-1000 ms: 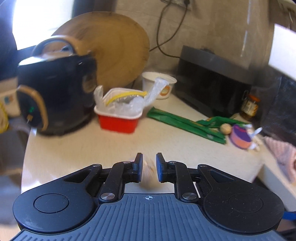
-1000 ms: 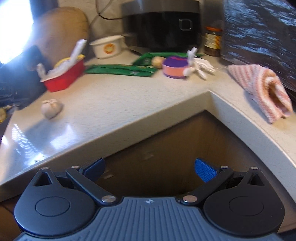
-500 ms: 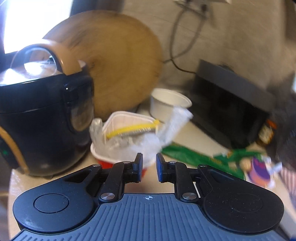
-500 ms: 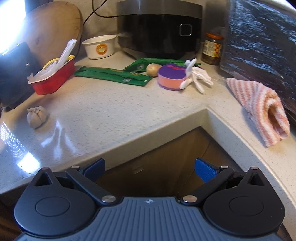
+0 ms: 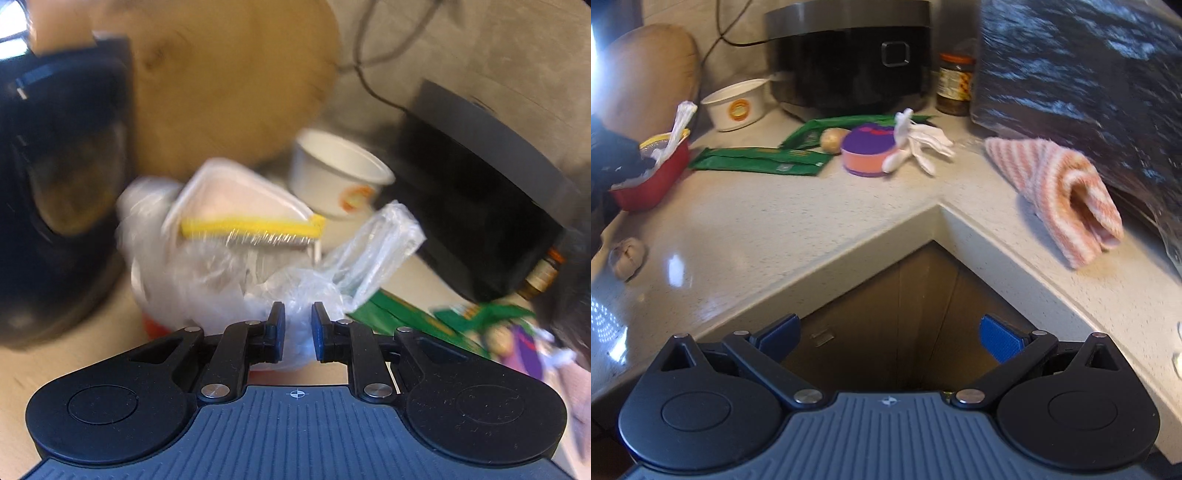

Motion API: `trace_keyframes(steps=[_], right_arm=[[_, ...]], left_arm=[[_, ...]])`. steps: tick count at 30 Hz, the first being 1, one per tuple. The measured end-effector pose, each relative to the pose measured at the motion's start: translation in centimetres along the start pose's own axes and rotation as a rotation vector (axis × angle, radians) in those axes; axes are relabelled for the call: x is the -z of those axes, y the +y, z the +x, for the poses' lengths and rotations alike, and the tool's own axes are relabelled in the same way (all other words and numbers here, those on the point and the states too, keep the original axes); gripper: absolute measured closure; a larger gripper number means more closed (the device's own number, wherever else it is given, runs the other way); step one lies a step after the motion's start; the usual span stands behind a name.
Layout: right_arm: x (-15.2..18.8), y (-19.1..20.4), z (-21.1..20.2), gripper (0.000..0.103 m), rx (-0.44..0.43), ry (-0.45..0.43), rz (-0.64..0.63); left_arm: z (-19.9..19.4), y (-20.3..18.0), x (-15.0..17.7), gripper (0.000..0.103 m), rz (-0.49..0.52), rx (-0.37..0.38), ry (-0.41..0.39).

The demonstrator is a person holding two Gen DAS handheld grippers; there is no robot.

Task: Collect trash
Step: 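Reach the left gripper to the red tray and grasp its rim, then pull the yellow sponge and plastic bag out with the right gripper while the left holds the tray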

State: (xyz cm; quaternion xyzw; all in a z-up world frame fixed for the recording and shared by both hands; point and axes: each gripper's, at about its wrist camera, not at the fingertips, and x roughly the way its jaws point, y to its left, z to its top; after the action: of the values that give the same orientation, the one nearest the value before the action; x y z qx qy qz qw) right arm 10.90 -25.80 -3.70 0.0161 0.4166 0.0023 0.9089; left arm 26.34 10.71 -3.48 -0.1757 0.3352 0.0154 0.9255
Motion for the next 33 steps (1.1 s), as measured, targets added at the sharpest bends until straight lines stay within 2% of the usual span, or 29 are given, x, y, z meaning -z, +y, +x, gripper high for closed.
trace_keyframes(steps=[7,11,13,18,20,21,24,27,29,33], right_arm=[[-0.4,1.4,0.6,0.0,-0.049,-0.002,-0.028],[-0.9,2.6,0.6,0.0,-0.074,-0.021,-0.069],[-1.6,3.1,0.4,0.0,-0.106,-0.054,-0.085],[-4.0,4.0,-0.1,0.0,-0.307,-0.181,-0.066],[-5.2,5.8,1.3,0.0,-0.322,-0.102,-0.161],[-5.5,6.5,1.7,0.0,-0.332,-0.089,-0.2],[-6.3,8.9,2.2,0.0,-0.341,-0.163,-0.29],[-7.2,11.7,3.4,0.0,-0.34,-0.212,-0.39],[-7.6,13.5,4.2,0.0,-0.385,-0.233,-0.45],[-8.1,16.5,6.2,0.0,-0.482,-0.275,-0.53]], left_arm=[[-0.5,-1.9,2.9,0.085,0.089,0.237,0.156],[-1.8,-3.1,5.2,0.085,0.146,0.286,0.21],[-3.1,-3.6,6.1,0.085,0.152,0.29,0.176],[-7.6,-3.0,6.4,0.084,0.134,0.32,0.02],[-9.9,-2.4,6.3,0.084,0.104,0.318,-0.059],[-10.9,-2.0,6.1,0.085,0.085,0.311,-0.098],[-13.1,-0.7,5.6,0.085,0.024,0.257,-0.196],[-13.3,0.2,4.7,0.085,-0.007,0.191,-0.219],[-13.4,0.9,4.1,0.085,-0.045,0.143,-0.231],[-13.7,1.6,5.4,0.085,-0.111,0.145,-0.24]])
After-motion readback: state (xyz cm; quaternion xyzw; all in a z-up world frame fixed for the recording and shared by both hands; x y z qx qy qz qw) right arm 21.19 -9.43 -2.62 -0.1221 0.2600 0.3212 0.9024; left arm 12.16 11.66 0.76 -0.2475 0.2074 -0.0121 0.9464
